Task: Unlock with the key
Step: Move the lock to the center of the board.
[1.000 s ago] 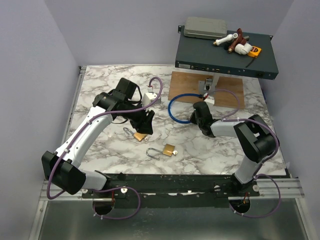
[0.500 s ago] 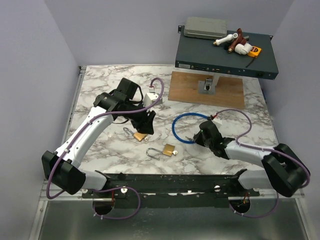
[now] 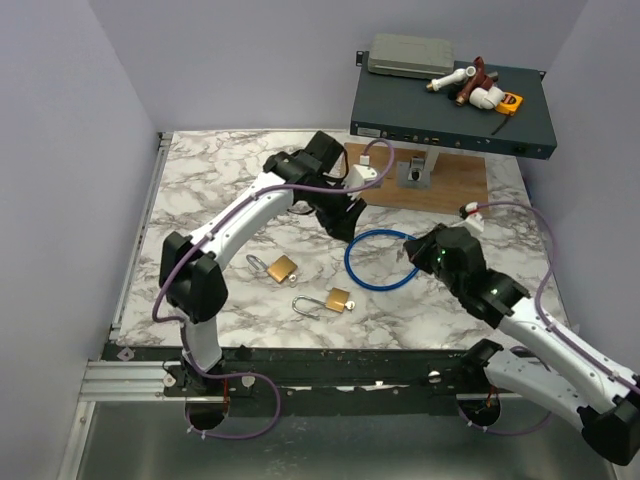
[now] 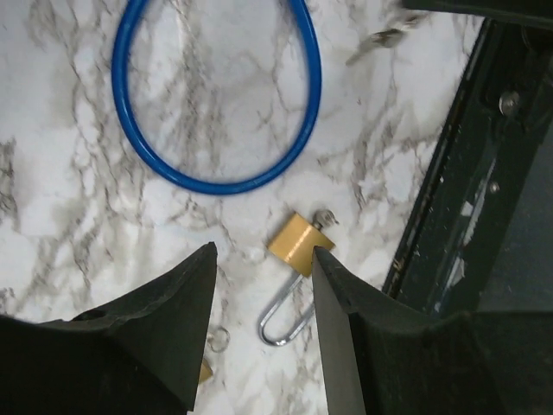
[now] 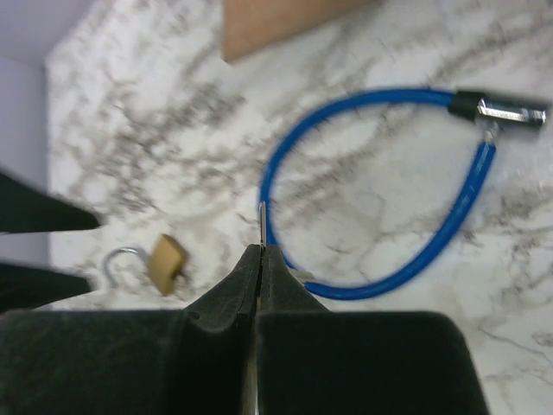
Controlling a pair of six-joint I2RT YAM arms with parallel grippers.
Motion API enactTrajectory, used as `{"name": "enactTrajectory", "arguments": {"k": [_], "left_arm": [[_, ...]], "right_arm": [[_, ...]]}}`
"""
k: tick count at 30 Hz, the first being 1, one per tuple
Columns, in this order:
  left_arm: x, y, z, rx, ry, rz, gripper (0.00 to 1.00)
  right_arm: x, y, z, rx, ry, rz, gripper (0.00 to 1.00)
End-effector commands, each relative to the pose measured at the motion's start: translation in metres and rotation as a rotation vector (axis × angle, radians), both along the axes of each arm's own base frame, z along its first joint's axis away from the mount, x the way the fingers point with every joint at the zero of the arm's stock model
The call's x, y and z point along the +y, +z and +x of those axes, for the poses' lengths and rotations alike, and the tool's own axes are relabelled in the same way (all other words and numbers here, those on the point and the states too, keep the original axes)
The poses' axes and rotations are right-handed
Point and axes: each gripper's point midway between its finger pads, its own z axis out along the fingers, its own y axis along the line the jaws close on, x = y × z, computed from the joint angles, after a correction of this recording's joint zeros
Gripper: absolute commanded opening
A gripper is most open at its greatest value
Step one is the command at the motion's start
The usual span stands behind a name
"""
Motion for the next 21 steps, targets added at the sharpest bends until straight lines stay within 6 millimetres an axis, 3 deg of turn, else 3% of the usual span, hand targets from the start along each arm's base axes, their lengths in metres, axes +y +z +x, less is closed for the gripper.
{"name": "enactTrajectory", "arguments": {"k": [1,4,8,12,16,21], "left_arm": [[-0.041,0.000,0.035,-0.078,0.018,-0.030,0.48],[-0.069,-0.020,0.041,-0.049,0.012,-0.011,0.49],[-0.092,-0.061,0.021,0.011,0.017,0.029,0.45],[-0.105,-0.096,0.009,-0.044,0.099,0.055,0.35],[-0.120,-0.119,0.011,-0.118,0.168,0.115,0.20],[-0.127,-0.152,0.023,-0.175,0.213,0.206,0.11]], "right_arm": [[-0.025,0.070,0.003,-0.127,-0.064,-0.062,0.01],[-0.041,0.095,-0.007,-0.138,-0.108,-0.058,0.01],[-0.066,0.115,-0.029,-0.174,-0.166,-0.025,0.01],[-0.089,0.147,-0.046,-0.243,-0.215,0.016,0.01],[-0.095,0.182,-0.053,-0.319,-0.208,0.057,0.01],[-0.094,0.211,-0.058,-0.375,-0.164,0.059,0.01]]}}
